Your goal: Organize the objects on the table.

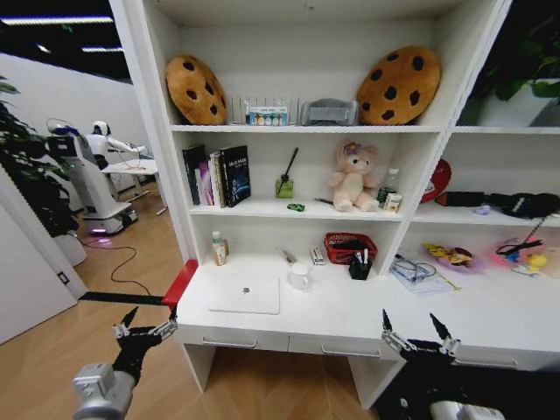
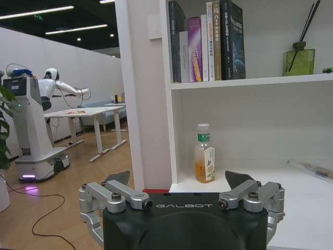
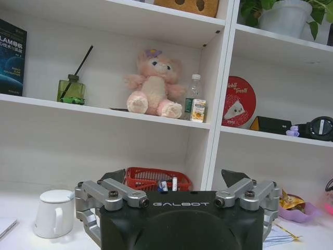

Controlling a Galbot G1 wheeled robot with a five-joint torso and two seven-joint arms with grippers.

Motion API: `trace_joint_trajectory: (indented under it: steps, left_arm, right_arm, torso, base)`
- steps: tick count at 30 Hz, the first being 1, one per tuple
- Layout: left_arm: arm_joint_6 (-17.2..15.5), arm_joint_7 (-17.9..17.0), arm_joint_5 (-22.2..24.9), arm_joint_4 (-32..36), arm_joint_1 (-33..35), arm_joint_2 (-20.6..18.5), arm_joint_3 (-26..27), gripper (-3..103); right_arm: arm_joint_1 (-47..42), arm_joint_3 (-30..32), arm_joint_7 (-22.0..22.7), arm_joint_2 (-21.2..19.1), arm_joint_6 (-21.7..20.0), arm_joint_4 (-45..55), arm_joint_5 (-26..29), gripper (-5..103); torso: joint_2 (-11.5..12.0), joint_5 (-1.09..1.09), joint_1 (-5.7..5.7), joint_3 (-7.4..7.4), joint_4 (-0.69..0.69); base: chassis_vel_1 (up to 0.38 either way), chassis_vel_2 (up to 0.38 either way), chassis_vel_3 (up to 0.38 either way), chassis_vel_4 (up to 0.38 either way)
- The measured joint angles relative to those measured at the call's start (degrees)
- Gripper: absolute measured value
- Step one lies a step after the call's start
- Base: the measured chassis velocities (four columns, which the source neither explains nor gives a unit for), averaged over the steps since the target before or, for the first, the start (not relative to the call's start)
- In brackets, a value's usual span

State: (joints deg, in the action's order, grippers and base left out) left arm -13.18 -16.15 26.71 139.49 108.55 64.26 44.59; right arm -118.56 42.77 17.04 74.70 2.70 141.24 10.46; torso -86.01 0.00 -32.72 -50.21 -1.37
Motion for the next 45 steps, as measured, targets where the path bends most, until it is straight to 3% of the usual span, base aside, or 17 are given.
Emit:
trace_joint_trajectory:
  steps: [22,29,36,45]
  left_arm:
    - [0.0,0.0,0.0,0.0,0.0,0.0,0.0,100]
    - [0.0,0.0,0.0,0.0,0.0,0.0,0.0,100]
    - [0.0,0.0,0.0,0.0,0.0,0.0,0.0,100]
    - [0.0,0.0,0.0,0.0,0.0,0.0,0.0,100]
  right_arm:
    - [0.0,0.0,0.0,0.0,0.0,0.0,0.0,100]
    - [0.0,0.0,0.0,0.0,0.0,0.0,0.0,100]
    - [0.0,0.0,0.0,0.0,0.0,0.0,0.0,100]
    - [0.0,0.0,0.0,0.0,0.0,0.0,0.0,100]
  torso:
    - [-0.1,-0.03,0.09,0.05,0.02]
    - [0.0,0.02,0.04,0.01,-0.04]
    - [0.0,0.01,-0.05,-0.02,0.02]
    - [0.0,0.0,0.03,0.01,-0.01]
  base:
    - [0.229,-0.242,-0.235,0.235]
    - [0.071,-0.036,-0.094,0.087]
    - [-0.057,0.03,0.06,-0.04]
    - [0.0,0.0,0.0,0.0]
